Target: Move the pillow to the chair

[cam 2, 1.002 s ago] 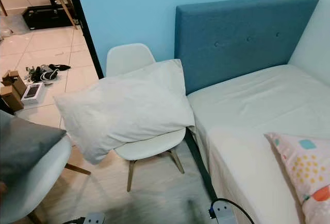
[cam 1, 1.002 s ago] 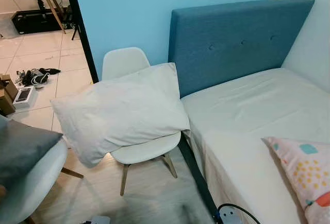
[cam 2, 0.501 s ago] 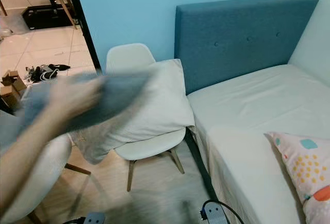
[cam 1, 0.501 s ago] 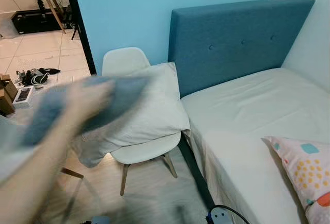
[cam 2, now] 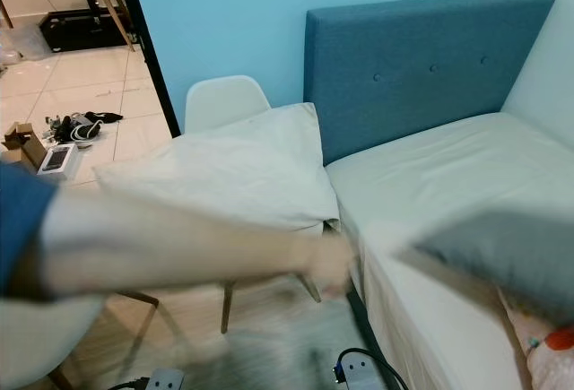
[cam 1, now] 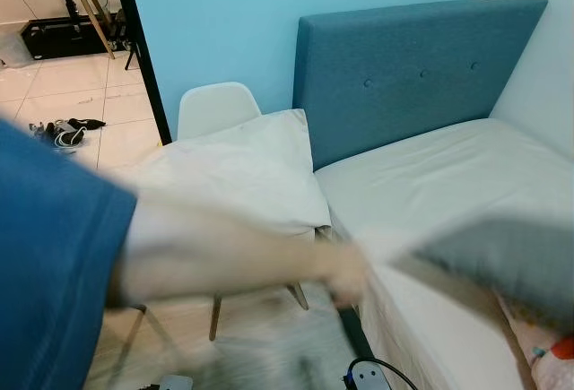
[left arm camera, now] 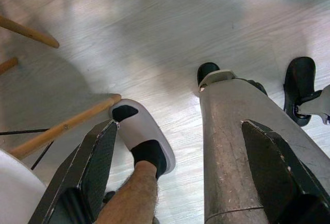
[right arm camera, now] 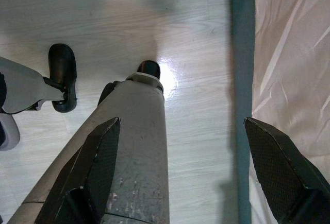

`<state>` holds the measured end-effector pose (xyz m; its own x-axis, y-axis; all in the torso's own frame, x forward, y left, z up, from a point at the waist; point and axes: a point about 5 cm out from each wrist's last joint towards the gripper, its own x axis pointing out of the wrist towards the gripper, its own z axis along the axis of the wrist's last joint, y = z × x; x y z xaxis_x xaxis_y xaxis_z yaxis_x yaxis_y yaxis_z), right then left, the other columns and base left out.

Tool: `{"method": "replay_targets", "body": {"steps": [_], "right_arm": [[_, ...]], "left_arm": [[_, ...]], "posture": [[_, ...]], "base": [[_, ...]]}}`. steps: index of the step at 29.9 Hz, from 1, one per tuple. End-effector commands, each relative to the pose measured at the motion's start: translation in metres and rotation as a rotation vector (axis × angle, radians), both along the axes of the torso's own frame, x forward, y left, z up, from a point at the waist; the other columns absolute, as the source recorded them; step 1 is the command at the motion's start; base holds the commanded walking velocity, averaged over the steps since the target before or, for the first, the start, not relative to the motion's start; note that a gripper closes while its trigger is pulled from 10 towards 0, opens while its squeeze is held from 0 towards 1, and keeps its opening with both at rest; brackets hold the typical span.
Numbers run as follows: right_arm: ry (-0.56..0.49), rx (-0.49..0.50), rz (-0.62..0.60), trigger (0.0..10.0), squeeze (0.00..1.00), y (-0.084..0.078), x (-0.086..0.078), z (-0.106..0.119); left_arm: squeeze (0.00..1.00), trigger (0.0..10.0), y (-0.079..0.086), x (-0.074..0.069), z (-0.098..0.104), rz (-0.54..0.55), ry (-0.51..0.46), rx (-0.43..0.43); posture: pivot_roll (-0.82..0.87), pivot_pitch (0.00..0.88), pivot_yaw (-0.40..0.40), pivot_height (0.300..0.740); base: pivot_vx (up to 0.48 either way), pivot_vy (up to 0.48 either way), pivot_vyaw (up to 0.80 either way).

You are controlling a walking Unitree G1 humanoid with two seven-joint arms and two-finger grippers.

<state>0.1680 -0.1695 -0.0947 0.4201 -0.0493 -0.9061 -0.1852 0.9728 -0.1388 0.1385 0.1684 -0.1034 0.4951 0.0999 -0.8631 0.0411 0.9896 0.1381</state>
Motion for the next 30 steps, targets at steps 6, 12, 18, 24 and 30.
{"method": "replay_targets", "body": {"steps": [6, 12, 18, 24, 30], "right_arm": [[0.036, -0.009, 0.009, 10.0, 0.00, -0.0045, -0.0085, -0.0032], [0.036, -0.010, 0.009, 10.0, 0.00, -0.0052, -0.0084, -0.0031], [0.038, -0.013, 0.016, 10.0, 0.00, -0.0058, -0.0085, -0.0031], [0.038, -0.013, 0.021, 10.0, 0.00, -0.0062, -0.0085, -0.0030], [0.040, -0.014, 0.023, 10.0, 0.00, -0.0067, -0.0089, -0.0032]], "left_arm": [[0.00, 10.0, -0.0060, -0.0187, -0.0072, -0.014, 0.078, -0.018], [0.00, 10.0, -0.0062, -0.0188, -0.0072, -0.015, 0.080, -0.019], [0.00, 10.0, -0.0063, -0.0189, -0.0073, -0.015, 0.080, -0.019], [0.00, 10.0, -0.0064, -0.0191, -0.0073, -0.016, 0.081, -0.019], [0.00, 10.0, -0.0063, -0.0195, -0.0074, -0.016, 0.082, -0.019]], "posture": [[-0.08, 0.077, -0.018, 0.740], [-0.09, 0.079, -0.019, 0.740], [-0.08, 0.080, -0.020, 0.740], [-0.08, 0.081, -0.020, 0.740], [-0.08, 0.081, -0.019, 0.740]], "base": [[0.000, 0.000, 0.00], [0.000, 0.000, 0.00], [0.000, 0.000, 0.00], [0.000, 0.000, 0.00], [0.000, 0.000, 0.00]]}}
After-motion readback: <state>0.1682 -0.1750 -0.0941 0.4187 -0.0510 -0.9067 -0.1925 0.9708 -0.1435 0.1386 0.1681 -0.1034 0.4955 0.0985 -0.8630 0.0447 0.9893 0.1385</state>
